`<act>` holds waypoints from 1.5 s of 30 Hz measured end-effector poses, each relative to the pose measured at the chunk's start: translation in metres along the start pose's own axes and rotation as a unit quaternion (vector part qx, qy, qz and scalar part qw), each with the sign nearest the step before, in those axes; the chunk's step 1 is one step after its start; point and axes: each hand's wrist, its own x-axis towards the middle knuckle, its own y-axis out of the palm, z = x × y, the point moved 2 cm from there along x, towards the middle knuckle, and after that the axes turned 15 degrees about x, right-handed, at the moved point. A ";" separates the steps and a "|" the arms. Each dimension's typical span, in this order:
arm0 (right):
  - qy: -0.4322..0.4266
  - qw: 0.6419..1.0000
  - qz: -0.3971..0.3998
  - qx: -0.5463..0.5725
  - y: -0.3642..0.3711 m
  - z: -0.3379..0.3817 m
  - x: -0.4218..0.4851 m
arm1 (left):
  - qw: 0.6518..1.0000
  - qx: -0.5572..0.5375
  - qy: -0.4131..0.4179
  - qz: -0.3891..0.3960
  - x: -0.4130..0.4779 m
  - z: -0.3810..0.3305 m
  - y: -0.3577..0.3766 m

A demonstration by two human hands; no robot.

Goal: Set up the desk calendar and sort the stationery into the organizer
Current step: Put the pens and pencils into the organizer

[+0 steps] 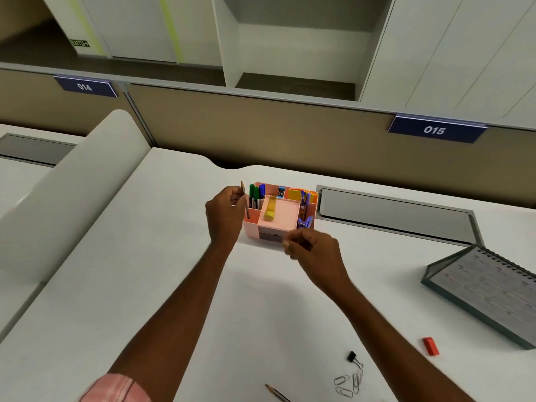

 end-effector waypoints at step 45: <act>0.132 0.910 0.218 -0.326 -0.027 -0.140 -0.215 | 0.964 0.011 0.129 0.233 -0.256 0.028 0.005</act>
